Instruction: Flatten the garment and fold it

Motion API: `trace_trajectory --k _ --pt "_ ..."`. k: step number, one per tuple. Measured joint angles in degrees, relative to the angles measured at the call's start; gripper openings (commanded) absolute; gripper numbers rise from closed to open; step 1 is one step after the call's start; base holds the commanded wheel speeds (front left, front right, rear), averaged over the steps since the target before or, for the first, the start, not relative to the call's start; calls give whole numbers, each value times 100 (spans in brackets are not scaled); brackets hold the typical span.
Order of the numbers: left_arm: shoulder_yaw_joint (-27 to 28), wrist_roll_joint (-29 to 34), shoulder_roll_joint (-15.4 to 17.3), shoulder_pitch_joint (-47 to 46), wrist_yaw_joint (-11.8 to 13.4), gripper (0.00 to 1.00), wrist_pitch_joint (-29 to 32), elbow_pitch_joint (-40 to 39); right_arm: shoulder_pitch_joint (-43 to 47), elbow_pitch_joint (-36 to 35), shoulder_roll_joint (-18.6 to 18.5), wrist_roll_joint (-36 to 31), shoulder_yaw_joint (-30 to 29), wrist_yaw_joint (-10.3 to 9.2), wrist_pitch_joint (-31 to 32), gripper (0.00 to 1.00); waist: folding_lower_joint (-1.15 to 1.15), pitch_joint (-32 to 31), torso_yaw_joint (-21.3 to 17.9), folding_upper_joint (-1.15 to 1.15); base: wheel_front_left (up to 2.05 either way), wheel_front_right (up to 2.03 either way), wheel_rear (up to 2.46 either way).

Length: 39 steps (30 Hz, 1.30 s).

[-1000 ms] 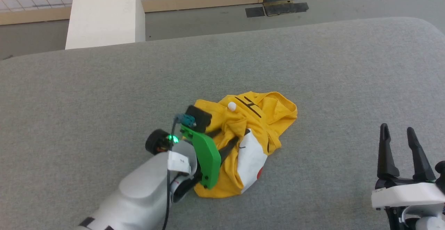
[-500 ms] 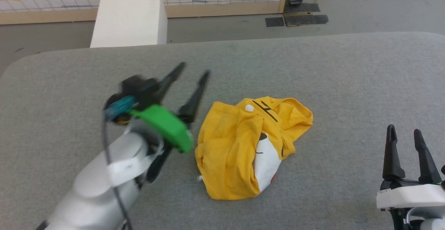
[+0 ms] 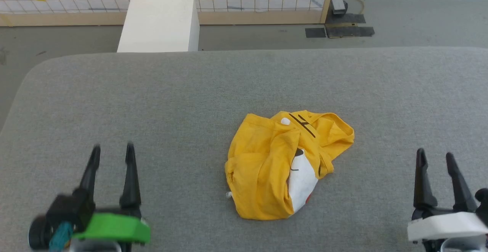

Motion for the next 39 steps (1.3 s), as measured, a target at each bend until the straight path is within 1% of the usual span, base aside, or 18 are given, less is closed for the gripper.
trace_trajectory --k 4,8,13,14,17,19,24,30,33,39 --pt "502 138 -531 481 -313 100 -1 38 156 132 3 130 47 0 0 100 0 -79 69 0 0 0 0" --pt "871 380 -918 569 -682 100 -1 80 210 283 4 153 -1 0 0 100 0 -142 146 0 0 0 0" --pt "1213 602 -1205 571 -1062 100 -1 121 73 299 -1 -30 -162 -1 0 100 0 -153 212 0 0 0 0" --pt "1272 672 -1259 571 -1128 100 -1 123 -10 299 -1 -162 -138 -1 1 100 0 -140 221 0 0 0 0" --pt "1405 777 -1371 569 -1311 100 -1 123 -369 280 2 -367 -87 -1 232 100 0 -80 244 0 0 0 0" --pt "1485 812 -1433 565 -1408 100 -1 124 -628 211 2 -486 -55 -1 523 100 0 -31 259 0 0 0 0" --pt "1579 848 -1527 499 -1615 100 -1 136 -1223 88 0 -681 79 -1 1539 100 0 148 318 0 0 0 0" --pt "1602 868 -1589 308 -1759 100 -1 265 -1629 147 4 -1102 338 0 2907 100 0 381 448 0 0 0 0" --pt "1588 867 -1606 224 -1780 100 -1 341 -1775 282 1 -1263 322 -1 3531 100 0 487 544 0 0 0 0" --pt "1541 865 -1623 79 -1817 100 -1 442 -2021 603 -2 -1408 -26 0 4592 100 0 672 772 0 0 0 0"
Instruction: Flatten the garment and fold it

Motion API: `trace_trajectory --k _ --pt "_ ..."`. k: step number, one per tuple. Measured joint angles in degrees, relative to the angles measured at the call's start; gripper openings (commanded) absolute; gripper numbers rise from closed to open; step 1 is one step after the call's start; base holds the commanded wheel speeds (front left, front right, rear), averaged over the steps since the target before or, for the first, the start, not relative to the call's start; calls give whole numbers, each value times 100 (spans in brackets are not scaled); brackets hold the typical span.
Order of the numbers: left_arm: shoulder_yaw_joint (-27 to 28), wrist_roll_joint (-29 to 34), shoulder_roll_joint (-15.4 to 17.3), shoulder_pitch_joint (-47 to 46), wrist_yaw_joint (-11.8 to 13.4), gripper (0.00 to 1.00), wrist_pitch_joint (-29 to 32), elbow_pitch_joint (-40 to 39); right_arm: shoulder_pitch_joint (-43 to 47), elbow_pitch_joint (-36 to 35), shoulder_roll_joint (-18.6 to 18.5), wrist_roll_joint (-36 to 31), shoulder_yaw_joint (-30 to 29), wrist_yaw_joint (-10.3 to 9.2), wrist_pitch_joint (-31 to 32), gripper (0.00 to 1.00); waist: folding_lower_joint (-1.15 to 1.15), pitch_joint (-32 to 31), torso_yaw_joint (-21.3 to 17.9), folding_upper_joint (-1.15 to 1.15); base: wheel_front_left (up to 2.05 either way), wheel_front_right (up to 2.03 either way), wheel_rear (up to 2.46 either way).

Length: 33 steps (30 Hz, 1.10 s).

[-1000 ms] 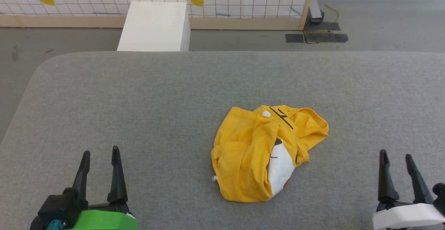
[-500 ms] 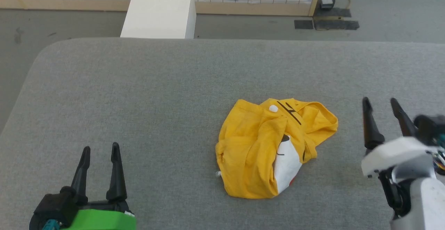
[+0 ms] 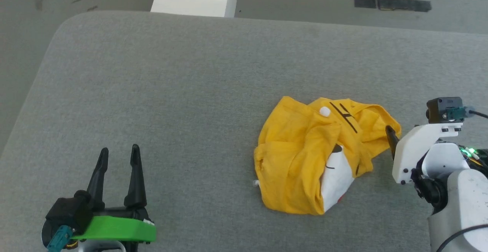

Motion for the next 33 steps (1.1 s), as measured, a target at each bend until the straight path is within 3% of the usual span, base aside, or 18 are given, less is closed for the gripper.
trace_trajectory --k 5,9,10,12,19,33 --pt "-54 -36 -3 -120 -3 100 0 74 -107 207 1 -5 -166 0 926 100 0 156 188 0 0 0 0" --pt "-124 -98 4 -236 -4 100 0 100 -315 301 -24 -4 -210 -1 1172 100 0 276 321 0 0 0 0" --pt "-133 -118 7 -258 -4 100 0 113 -366 335 -35 -15 -200 -1 1202 92 0 303 355 0 0 0 0" --pt "-134 -140 7 -283 -4 100 0 133 -414 366 -58 -15 -200 -1 1215 0 0 338 411 0 0 0 0" --pt "-51 -160 7 -294 -4 100 0 200 -489 434 -36 -3 -136 -1 1124 0 0 272 448 0 0 0 0" --pt "-1 -114 -1 -123 -4 100 0 145 -502 155 -259 -5 -632 0 422 0 0 -230 17 0 0 0 0"
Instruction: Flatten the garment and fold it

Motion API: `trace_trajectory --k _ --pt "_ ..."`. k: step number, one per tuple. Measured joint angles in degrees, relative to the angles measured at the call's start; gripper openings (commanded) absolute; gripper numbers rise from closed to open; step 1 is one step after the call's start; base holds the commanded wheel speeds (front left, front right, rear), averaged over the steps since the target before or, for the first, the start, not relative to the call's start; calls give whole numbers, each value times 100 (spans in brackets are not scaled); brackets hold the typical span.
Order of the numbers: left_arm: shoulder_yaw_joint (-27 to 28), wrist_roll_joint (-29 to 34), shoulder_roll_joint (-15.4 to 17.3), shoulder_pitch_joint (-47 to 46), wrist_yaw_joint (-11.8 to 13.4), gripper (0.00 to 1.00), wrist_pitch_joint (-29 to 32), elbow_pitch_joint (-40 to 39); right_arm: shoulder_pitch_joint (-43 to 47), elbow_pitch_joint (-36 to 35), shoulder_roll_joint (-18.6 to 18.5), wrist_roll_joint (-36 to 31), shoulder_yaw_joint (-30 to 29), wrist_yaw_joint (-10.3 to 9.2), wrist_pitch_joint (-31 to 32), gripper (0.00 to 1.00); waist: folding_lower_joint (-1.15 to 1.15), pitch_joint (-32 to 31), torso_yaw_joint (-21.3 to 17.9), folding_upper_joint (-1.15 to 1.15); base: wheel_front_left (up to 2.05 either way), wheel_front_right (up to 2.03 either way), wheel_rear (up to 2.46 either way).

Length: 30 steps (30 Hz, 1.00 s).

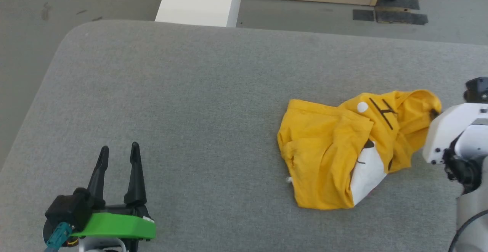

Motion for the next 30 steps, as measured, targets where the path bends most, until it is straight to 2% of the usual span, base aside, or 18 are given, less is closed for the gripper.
trace_trajectory --k 6,10,16,17,18,19,20,21,22,30 --pt "-4 34 -5 54 0 100 0 -14 88 -322 -268 -176 -520 0 -20 0 0 -135 -140 0 0 0 0" --pt "-8 33 -7 91 0 100 0 -29 615 -459 -401 -391 -1040 0 32 0 0 -138 -159 0 0 0 0" --pt "-24 33 -7 135 0 100 0 2 1302 -352 -94 -503 -1547 0 -14 0 0 -122 -190 0 0 0 0" --pt "-33 33 -5 135 0 100 0 2 1354 -309 -38 -505 -1538 0 -37 7 0 -125 -201 0 0 0 0" --pt "-34 33 -3 135 0 100 0 2 1366 -281 3 -505 -1506 0 -78 26 0 -129 -211 0 0 0 0" --pt "-31 34 0 135 0 100 0 -1 1362 -276 42 -489 -1469 0 -132 39 0 -134 -229 0 0 0 0" --pt "-27 34 7 135 0 100 0 -3 1344 -290 68 -446 -1410 0 -178 68 0 -140 -248 0 0 0 0" --pt "-26 36 14 135 0 100 0 -5 1317 -324 85 -392 -1313 0 -205 92 0 -148 -267 0 0 0 0" --pt "-25 41 16 135 0 100 0 -7 1282 -370 93 -342 -1238 0 -215 100 0 -156 -280 0 0 0 0" --pt "-116 58 15 137 0 100 0 -14 640 -1251 119 208 -353 -1 211 100 0 -247 -301 0 0 0 0"
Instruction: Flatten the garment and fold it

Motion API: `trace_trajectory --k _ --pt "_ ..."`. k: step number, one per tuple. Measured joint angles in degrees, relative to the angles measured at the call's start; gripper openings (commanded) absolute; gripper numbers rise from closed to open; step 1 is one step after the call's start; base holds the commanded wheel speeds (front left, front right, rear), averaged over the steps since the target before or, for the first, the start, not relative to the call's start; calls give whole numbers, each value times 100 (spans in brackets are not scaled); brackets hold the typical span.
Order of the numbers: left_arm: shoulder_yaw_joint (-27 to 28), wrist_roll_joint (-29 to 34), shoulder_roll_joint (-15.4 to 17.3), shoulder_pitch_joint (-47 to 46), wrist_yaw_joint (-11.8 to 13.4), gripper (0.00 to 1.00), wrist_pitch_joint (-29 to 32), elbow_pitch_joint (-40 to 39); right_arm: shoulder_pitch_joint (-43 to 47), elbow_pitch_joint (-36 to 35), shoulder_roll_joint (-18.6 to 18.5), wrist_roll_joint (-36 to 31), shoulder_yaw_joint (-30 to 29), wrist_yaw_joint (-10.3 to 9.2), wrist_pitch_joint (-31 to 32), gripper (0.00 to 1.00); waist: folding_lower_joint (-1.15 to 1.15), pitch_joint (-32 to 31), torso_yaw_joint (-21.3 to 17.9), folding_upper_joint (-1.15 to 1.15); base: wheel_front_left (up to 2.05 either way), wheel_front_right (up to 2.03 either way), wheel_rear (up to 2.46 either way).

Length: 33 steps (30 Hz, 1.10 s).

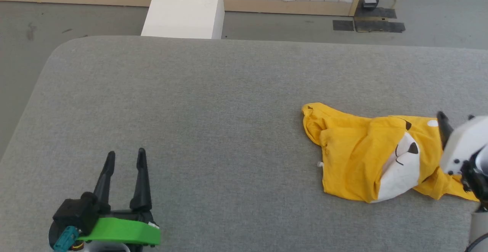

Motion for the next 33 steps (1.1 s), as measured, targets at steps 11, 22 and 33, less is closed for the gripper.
trace_trajectory --k 11,22,33 --pt "-98 -25 -11 -3 0 100 0 81 -20 201 121 176 784 1 1249 100 0 44 405 0 0 0 0" --pt "-175 -26 -14 -6 0 100 0 199 -60 1025 127 -182 704 0 1045 0 0 54 869 0 0 0 0" --pt "-129 -20 -21 39 0 100 0 230 -809 795 130 425 1631 0 470 0 0 -246 844 0 0 0 0"
